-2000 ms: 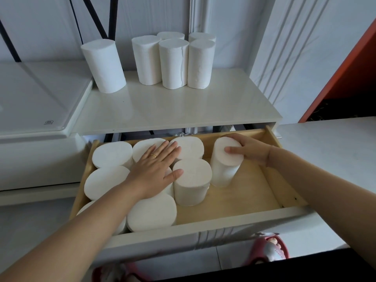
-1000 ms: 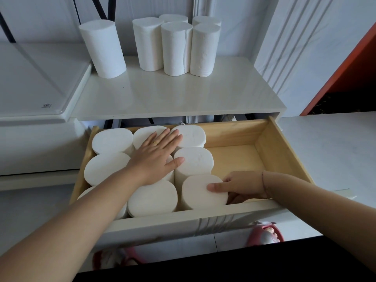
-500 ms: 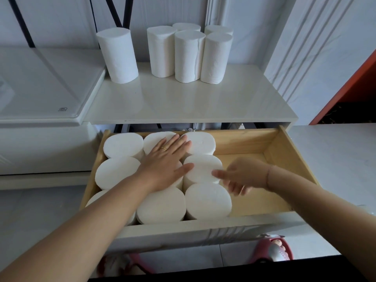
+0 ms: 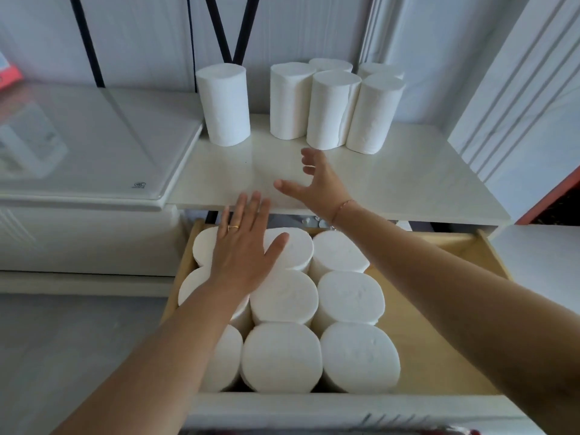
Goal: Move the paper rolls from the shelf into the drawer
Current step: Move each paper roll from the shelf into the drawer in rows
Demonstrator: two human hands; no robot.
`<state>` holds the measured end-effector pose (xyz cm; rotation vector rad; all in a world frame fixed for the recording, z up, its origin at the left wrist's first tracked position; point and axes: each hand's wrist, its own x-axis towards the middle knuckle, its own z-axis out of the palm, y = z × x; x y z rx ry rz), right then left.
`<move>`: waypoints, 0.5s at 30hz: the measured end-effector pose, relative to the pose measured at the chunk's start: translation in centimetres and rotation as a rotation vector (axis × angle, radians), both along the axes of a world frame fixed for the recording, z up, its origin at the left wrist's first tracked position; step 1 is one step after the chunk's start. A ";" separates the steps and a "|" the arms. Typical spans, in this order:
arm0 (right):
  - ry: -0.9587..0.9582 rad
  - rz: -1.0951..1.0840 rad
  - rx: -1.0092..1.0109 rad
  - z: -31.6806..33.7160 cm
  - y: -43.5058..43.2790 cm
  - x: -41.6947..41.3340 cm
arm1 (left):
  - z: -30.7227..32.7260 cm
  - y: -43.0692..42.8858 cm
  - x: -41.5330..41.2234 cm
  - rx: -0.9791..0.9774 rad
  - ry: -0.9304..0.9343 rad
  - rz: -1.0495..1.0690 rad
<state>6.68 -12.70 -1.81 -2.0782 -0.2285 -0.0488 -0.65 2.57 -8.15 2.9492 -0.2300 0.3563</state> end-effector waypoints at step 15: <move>-0.023 -0.048 0.097 0.7 11.5 13.2 | -0.3 1.8 0.9 -0.161 -0.019 0.152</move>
